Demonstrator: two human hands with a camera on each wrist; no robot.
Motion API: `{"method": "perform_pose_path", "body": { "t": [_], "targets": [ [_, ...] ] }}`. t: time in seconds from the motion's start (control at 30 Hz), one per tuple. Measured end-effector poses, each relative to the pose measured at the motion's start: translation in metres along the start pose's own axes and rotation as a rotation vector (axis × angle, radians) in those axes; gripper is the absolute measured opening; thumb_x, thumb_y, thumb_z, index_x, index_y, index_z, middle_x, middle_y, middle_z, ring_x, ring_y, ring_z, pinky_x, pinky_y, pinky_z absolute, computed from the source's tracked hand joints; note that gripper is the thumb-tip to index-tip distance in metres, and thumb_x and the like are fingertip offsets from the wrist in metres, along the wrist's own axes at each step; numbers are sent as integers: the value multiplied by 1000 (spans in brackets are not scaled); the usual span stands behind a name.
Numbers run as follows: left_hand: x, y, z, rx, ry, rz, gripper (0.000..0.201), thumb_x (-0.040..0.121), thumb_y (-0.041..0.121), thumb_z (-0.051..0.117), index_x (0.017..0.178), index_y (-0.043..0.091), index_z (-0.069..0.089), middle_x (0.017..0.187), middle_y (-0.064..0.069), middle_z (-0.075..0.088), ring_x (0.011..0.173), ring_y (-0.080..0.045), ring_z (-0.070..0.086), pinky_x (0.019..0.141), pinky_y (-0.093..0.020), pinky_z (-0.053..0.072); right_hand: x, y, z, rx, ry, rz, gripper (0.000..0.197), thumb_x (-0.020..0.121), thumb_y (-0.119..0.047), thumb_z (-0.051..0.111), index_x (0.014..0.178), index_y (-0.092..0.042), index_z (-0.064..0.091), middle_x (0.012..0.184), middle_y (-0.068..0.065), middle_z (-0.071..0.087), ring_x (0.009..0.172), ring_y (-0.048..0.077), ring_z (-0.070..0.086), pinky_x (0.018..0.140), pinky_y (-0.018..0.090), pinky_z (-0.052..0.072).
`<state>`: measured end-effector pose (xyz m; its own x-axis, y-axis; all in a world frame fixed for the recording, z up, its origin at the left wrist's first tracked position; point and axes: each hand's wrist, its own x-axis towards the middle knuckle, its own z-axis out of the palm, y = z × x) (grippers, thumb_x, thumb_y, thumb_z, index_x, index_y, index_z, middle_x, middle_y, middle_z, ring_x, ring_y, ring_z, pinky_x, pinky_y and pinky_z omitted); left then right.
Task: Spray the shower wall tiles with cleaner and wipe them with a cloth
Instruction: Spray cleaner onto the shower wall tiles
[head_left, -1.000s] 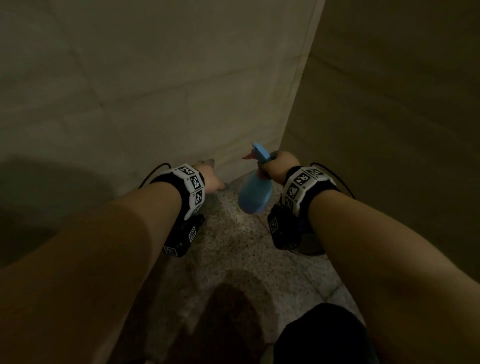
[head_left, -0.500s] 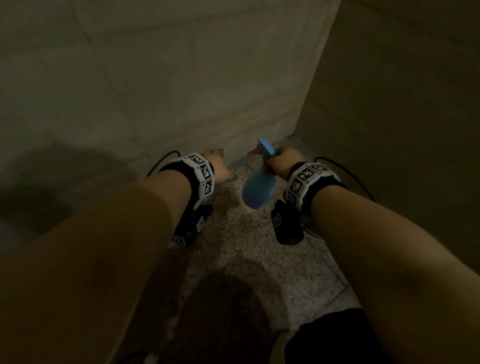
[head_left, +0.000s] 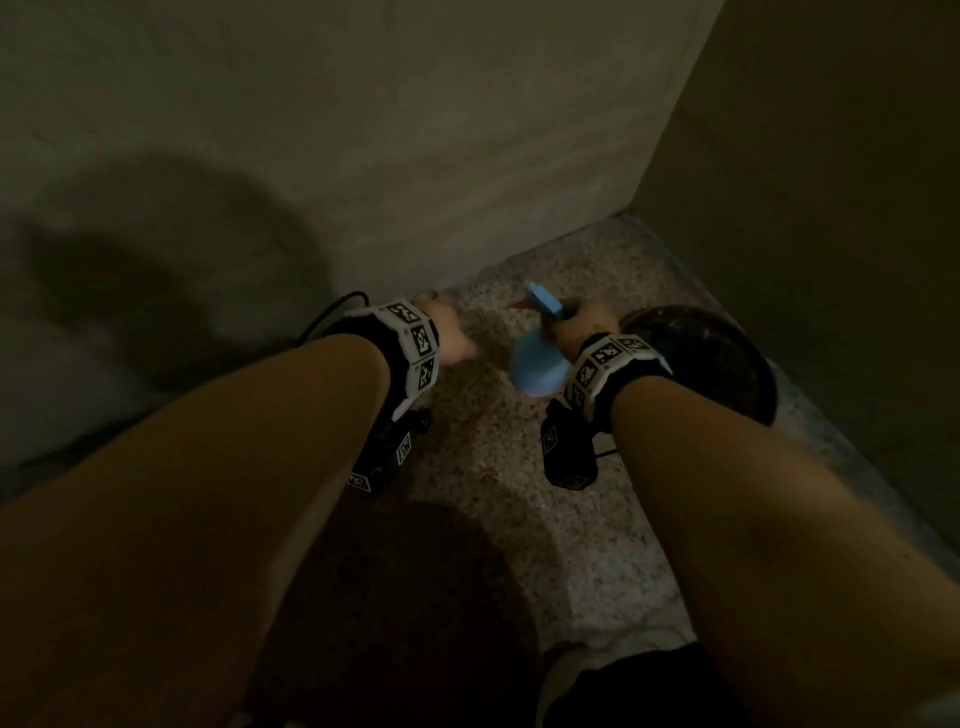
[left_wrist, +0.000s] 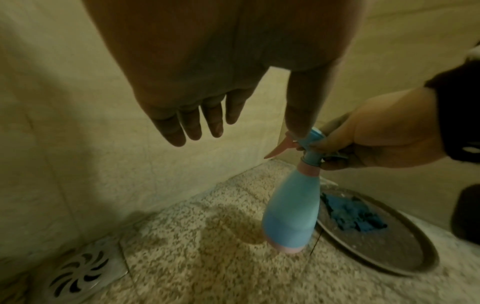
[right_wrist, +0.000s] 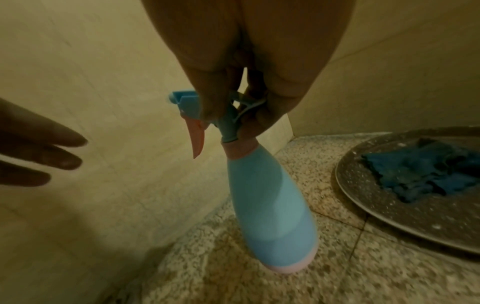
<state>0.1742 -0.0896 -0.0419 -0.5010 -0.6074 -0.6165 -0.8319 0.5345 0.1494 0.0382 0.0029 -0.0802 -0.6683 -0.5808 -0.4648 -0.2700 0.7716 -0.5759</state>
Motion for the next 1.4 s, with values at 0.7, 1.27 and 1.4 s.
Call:
{"method": "perform_pose_path", "body": {
  "t": [0.7, 1.27, 1.4],
  "targets": [
    [52, 32, 8, 92, -57, 54, 82, 88, 48, 56, 151, 19, 12, 155, -11, 18, 137, -34, 32, 107, -43, 36, 56, 39, 20, -40, -78, -1, 37, 94, -26, 54, 128, -12, 54, 124, 16, 60, 111, 33, 57, 93, 40, 49],
    [56, 140, 17, -84, 91, 391, 71, 92, 34, 55, 151, 23, 16, 159, -7, 12, 145, -24, 19, 117, -29, 23, 72, 197, -49, -345, -160, 352, 38, 101, -23, 35, 139, -18, 40, 148, 12, 31, 133, 36, 31, 112, 41, 30],
    [58, 159, 37, -18, 10, 442, 71, 93, 34, 53, 151, 22, 15, 158, -5, 13, 144, -22, 21, 115, -29, 22, 92, 227, -49, -84, -152, 422, 39, 99, -29, 41, 137, -21, 44, 150, 12, 32, 136, 34, 31, 113, 44, 30]
  ]
}}
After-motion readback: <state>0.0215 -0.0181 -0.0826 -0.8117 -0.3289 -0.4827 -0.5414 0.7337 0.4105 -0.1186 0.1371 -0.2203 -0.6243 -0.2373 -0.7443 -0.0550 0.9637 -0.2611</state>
